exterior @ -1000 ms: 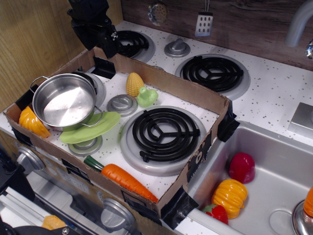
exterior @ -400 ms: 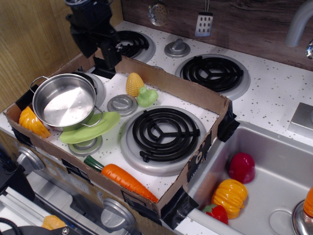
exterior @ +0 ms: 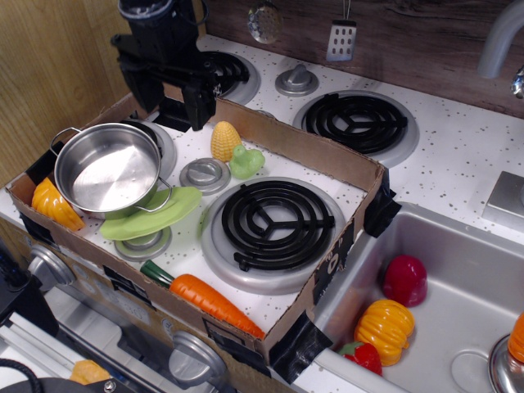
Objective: Put broccoli in pot
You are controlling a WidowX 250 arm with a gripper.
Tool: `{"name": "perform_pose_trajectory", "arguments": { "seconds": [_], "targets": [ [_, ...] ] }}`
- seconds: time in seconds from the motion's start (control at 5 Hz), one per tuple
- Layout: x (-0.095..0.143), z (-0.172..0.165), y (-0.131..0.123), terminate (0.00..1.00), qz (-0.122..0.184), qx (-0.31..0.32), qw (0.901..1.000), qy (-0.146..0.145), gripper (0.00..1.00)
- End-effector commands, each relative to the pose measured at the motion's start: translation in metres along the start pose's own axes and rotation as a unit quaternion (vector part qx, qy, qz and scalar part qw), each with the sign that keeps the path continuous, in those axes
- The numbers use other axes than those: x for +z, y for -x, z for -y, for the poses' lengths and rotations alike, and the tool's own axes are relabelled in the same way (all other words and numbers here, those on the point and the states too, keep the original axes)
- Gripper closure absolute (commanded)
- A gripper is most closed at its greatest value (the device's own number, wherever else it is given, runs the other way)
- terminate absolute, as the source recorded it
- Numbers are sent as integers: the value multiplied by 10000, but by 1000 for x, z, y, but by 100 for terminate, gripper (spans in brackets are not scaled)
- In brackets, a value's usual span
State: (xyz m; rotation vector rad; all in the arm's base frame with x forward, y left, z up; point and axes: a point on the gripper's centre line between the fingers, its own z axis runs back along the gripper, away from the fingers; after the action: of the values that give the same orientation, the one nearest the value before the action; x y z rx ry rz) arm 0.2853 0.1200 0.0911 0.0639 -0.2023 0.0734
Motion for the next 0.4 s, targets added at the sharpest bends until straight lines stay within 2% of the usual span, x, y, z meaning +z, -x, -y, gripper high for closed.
{"name": "perform_pose_trajectory", "arguments": {
  "seconds": [0.0,0.2],
  "targets": [
    [-1,19,-16,0,600,415,9973,-34,0],
    [-4,28,-28,0,679,788,9946,47,0]
  ]
}}
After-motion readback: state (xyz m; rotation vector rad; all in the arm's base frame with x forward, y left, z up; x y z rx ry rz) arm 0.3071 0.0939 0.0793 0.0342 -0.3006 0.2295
